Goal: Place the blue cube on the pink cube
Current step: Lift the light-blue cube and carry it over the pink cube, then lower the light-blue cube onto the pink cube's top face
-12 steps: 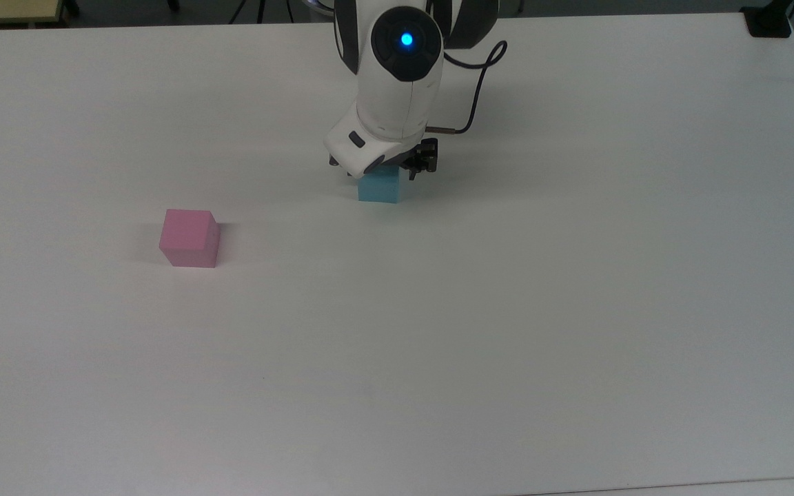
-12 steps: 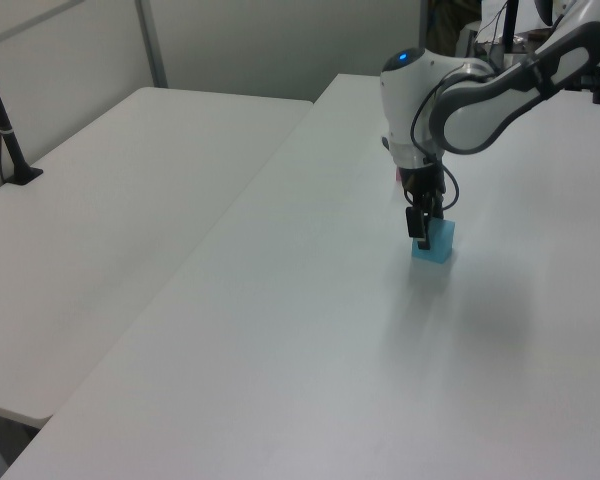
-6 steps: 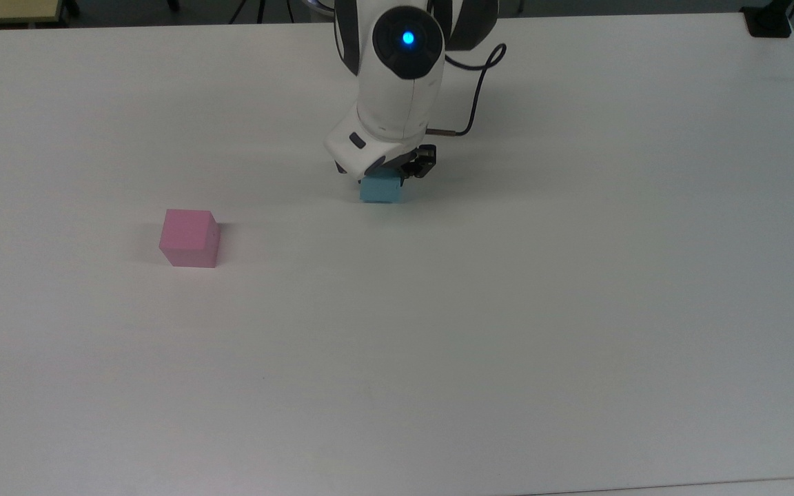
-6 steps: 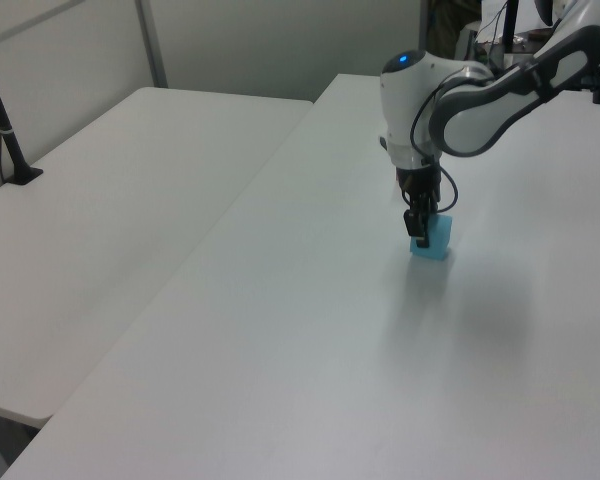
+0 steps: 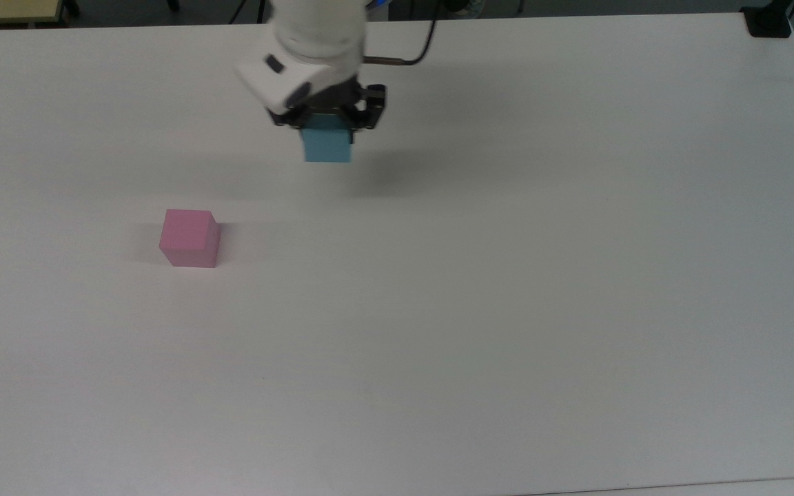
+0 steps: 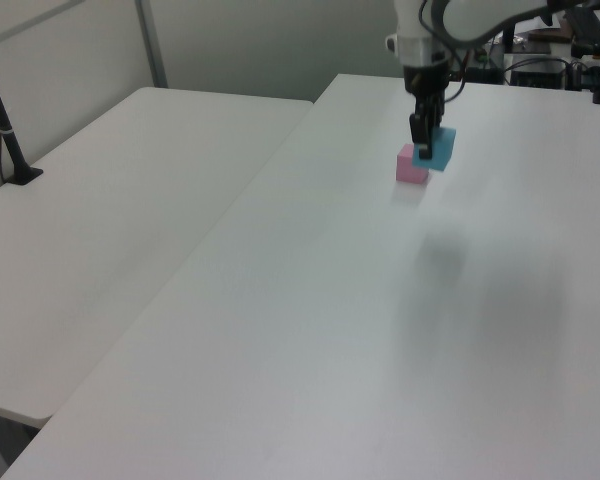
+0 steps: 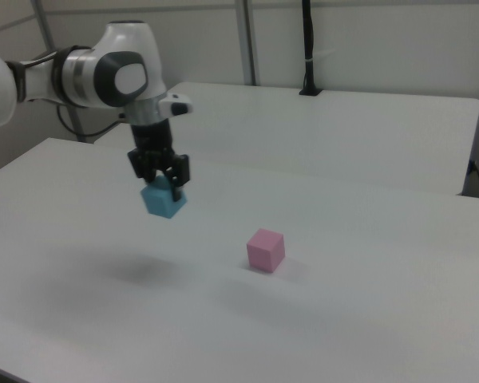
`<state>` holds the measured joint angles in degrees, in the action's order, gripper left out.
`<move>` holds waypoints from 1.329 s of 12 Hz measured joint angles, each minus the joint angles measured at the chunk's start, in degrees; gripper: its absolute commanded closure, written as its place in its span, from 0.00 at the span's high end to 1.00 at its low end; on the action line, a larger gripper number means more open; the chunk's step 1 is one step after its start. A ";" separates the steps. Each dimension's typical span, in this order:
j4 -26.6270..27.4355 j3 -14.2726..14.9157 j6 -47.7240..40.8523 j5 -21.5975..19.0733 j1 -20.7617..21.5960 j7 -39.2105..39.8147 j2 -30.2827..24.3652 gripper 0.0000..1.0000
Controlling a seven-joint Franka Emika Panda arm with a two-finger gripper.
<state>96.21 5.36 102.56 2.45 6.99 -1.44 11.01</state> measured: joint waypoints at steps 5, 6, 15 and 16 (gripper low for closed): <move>-6.39 12.44 0.01 -4.14 -0.15 10.06 4.37 0.12; -8.59 14.06 0.02 -4.82 -0.17 10.89 6.62 0.12; -15.58 16.25 7.24 -5.91 -2.69 12.47 17.58 0.13; -15.58 16.29 7.24 -5.91 -2.88 13.41 17.83 0.13</move>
<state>80.63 21.65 109.80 -3.46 4.11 11.97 28.84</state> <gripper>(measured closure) 0.410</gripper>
